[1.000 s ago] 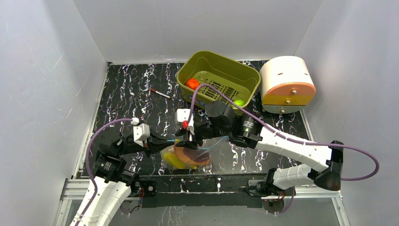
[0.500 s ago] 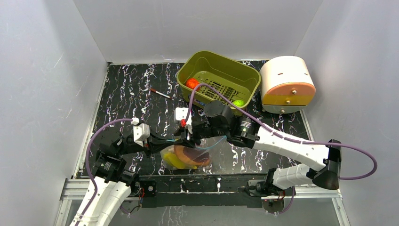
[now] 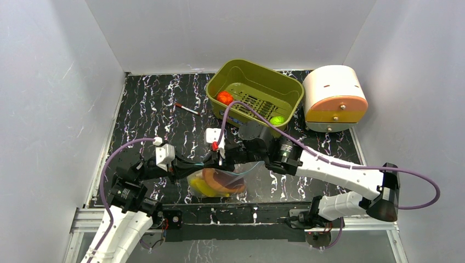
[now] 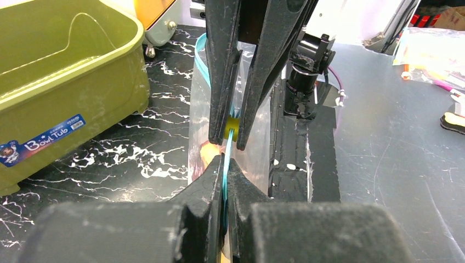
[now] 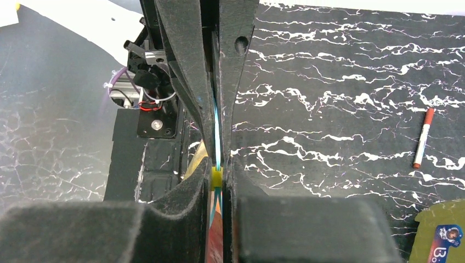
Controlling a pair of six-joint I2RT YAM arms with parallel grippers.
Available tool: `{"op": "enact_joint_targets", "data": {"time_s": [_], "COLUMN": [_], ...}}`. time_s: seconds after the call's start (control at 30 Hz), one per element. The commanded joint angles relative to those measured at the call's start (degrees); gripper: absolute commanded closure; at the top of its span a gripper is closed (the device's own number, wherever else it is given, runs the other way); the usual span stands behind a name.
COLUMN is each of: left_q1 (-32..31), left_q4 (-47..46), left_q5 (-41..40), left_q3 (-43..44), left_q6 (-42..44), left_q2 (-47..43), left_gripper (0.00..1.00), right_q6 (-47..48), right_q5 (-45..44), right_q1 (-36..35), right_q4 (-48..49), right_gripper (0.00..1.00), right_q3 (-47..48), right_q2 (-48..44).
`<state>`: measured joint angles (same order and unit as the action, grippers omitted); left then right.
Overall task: Place the food in the zip-top bag and seal the zipper
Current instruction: Zip the zipper food storage bag at the center of the board.
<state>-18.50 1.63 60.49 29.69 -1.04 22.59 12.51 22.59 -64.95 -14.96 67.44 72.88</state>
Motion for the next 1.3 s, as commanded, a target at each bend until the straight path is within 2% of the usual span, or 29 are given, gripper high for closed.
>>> {"op": "enact_joint_targets", "data": {"time_s": [0.0,0.17,0.4,0.53,0.9,0.97,1.13,1.27], "left_q1": [0.13,0.13,0.13,0.11,0.09,0.12,0.13,0.08], "left_q4": [-0.96,2.57,1.53,3.0,11.45,11.42,13.74,15.36], "left_q5": [0.35,-1.75,-3.95,-8.77,-15.83,-18.8,-32.5,-35.05], "left_q3": [2.52,3.43,3.57,4.18,7.89,8.22,11.62,13.61], "left_q6": [1.29,4.01,4.12,5.57,11.74,11.55,11.89,12.6], "left_q2": [-0.9,-1.59,-2.64,-3.78,-5.78,-6.36,-7.74,-8.38], "left_gripper": [1.0,1.0,1.0,1.0,1.0,1.0,1.0,1.0], "right_q6": [0.26,1.02,0.94,1.01,0.83,0.32,0.35,-0.15], "right_q5": [-2.35,-3.47,-6.92,-9.29,-17.46,-18.89,-25.4,-27.39], "right_q1": [-0.18,-0.17,-0.09,-0.07,-0.09,-0.09,-0.09,-0.09], "right_q4": [1.26,-1.1,-4.91,-8.95,-20.45,-22.3,-26.92,-28.63], "right_gripper": [1.0,1.0,1.0,1.0,1.0,1.0,1.0,1.0], "right_q3": [-1.35,-3.12,-3.45,-3.04,-2.32,-1.91,-1.37,-1.3], "right_q2": [-3.52,-5.92,-8.98,-10.92,-19.23,-20.54,-24.04,-26.27]}}
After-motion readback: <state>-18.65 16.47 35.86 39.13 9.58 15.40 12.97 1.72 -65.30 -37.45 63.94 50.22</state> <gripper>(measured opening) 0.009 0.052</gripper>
